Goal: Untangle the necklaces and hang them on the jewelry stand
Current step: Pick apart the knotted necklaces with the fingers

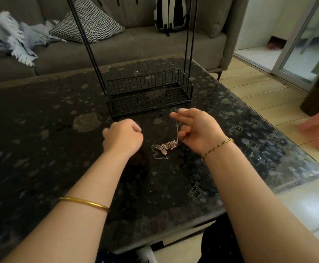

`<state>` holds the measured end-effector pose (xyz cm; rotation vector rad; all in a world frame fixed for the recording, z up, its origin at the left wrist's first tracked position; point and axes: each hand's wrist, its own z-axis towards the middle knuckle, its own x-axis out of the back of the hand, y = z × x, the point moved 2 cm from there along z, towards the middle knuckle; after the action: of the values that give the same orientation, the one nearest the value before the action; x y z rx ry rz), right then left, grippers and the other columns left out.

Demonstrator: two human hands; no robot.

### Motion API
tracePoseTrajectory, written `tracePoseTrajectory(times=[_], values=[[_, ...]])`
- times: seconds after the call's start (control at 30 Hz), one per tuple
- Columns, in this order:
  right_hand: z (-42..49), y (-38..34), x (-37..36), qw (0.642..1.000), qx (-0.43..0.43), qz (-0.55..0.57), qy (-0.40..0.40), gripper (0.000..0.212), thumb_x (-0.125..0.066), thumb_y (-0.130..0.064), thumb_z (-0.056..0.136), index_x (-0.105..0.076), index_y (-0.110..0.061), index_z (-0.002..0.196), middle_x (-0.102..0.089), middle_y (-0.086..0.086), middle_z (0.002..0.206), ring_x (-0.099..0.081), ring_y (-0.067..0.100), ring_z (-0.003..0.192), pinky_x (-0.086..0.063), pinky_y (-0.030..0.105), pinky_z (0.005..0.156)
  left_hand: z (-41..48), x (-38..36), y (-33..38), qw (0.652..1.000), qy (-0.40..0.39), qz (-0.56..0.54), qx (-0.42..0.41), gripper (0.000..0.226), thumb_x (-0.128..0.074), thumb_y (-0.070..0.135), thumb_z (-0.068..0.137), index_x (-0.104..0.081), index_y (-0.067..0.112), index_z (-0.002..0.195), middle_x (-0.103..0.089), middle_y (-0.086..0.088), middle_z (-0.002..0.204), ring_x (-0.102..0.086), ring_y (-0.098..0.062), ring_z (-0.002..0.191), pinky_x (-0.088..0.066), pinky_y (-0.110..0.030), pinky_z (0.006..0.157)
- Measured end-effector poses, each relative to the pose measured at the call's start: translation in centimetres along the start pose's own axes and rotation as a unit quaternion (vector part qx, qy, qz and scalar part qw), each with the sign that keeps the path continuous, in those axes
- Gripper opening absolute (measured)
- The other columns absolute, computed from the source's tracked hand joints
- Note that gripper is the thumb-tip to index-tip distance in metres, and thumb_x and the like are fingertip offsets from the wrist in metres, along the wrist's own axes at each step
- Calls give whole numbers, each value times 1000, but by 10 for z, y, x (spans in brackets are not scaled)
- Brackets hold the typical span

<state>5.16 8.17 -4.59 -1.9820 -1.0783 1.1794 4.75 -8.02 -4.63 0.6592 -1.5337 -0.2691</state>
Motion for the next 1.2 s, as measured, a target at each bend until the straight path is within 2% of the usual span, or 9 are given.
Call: tracePoseTrajectory(times=[0.13, 0.23, 0.33, 0.43, 0.53, 0.73, 0.9, 1.07, 1.2], values=[[-4, -1, -4, 999, 8, -10, -36, 9, -45, -13, 93, -53, -11, 91, -66, 7, 102, -27, 6, 37, -31, 15, 39, -8, -15, 17, 984, -66, -55, -156, 15, -70, 14, 83, -65, 28, 85, -63, 8, 90, -61, -15, 94, -46, -27, 83], [-7, -3, -4, 998, 15, 2, -62, 13, -44, -16, 94, -55, -10, 90, -66, 8, 106, -32, 7, 35, -35, 15, 40, -13, -34, 25, 974, -125, -73, -171, 17, -75, 20, 80, -59, 24, 82, -61, 5, 85, -61, -14, 82, -48, -26, 72], [-10, -4, -4, 997, 17, 12, -80, 16, -45, -19, 94, -58, -9, 91, -67, 9, 109, -36, 7, 36, -39, 17, 43, -16, -45, 29, 976, -98, -21, -192, 20, -73, 26, 81, -54, 25, 76, -55, 7, 85, -55, -12, 79, -41, -23, 62], [-11, -8, -1, 997, 28, 32, -70, 17, -46, -19, 95, -59, -8, 98, -68, 9, 110, -41, 8, 41, -44, 19, 45, -16, -45, 29, 977, -82, -32, -193, 17, -69, 19, 85, -58, 24, 73, -63, 5, 86, -61, -16, 83, -50, -31, 75], [-12, -15, 5, 996, 54, 63, -21, 19, -48, -15, 93, -58, -6, 107, -68, 9, 106, -46, 9, 50, -48, 22, 48, -13, -35, 24, 978, -104, -108, -144, 13, -67, 14, 88, -64, 22, 77, -69, 2, 84, -66, -13, 74, -53, -31, 75], [-6, -19, 15, 994, 64, 56, 72, 15, -51, -6, 92, -59, -7, 105, -58, 4, 75, -48, 9, 56, -53, 23, 56, -9, -10, 12, 965, -169, -200, -30, 10, -64, 15, 91, -68, 21, 85, -69, -2, 95, -63, -12, 88, -54, -27, 78], [1, -14, 18, 992, 47, -64, 94, 20, -45, 4, 93, -60, -8, 85, -54, 5, 69, -43, 9, 51, -51, 24, 53, -8, 5, 4, 962, -183, -203, 6, 8, -64, 15, 91, -70, 17, 88, -71, -3, 98, -66, -15, 94, -55, -34, 88], [7, -10, 16, 977, 47, -192, 86, 30, -36, 10, 93, -55, -7, 77, -52, 7, 72, -45, 11, 53, -53, 26, 57, -12, 9, 7, 988, -112, -87, -62, 18, -62, 14, 92, -64, 23, 77, -65, -1, 97, -60, -17, 94, -52, -36, 86], [10, -8, 17, 955, 68, -272, 97, 31, -38, 10, 92, -55, -9, 74, -54, 9, 78, -48, 14, 55, -54, 29, 63, -12, 10, 9, 987, -109, -97, -62, 20, -60, 12, 93, -62, 24, 77, -63, 2, 98, -59, -15, 96, -52, -35, 87]])
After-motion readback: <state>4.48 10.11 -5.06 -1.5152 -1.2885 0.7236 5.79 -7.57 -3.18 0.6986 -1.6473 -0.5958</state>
